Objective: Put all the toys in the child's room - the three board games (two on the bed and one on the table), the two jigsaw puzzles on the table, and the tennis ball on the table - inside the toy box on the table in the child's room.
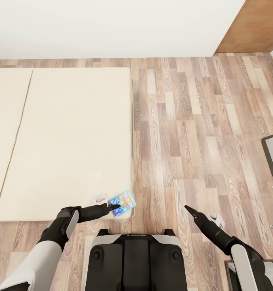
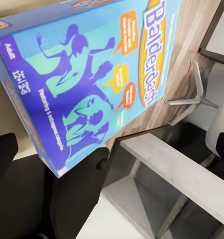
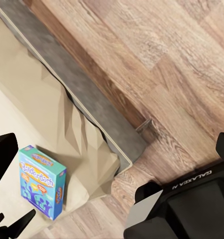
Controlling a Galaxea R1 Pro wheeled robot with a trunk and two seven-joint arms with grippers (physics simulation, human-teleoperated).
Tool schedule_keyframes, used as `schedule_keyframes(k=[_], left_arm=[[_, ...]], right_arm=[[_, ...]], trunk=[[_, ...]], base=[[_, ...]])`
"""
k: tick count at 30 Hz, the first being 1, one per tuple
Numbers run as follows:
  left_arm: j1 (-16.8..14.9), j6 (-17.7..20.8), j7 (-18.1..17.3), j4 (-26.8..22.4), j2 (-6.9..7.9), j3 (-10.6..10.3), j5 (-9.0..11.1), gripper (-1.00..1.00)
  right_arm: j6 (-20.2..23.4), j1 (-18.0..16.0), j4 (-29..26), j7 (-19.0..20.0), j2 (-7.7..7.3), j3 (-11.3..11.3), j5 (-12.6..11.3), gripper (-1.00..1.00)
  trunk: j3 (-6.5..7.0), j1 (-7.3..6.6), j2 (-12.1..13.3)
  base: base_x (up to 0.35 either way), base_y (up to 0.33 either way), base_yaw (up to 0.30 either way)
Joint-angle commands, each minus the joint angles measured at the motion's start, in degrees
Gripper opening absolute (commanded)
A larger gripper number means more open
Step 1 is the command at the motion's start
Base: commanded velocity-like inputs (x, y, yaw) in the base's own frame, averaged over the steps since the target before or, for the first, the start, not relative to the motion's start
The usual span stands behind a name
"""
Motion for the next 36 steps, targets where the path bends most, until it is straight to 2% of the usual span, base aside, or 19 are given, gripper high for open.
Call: schedule_keyframes(k=[1,36], left_arm=[[0.0,0.5,-0.1,0.0,-0.02,0.2,0.1,1.0],[0.0,0.3,-0.2,0.0,-0.05,0.2,0.1,1.0]], right_arm=[[0.4,0.0,0.0,0.2,0.06,-0.2,0.1,1.0],[0.3,0.0,0.0,0.3,0.15,-0.2,0.3,1.0]], trunk=[[-0.06,0.03,-0.1],[-0.06,0.03,-0.1]], base=[[0.0,0.0,0.0],[0.0,0.0,0.0]])
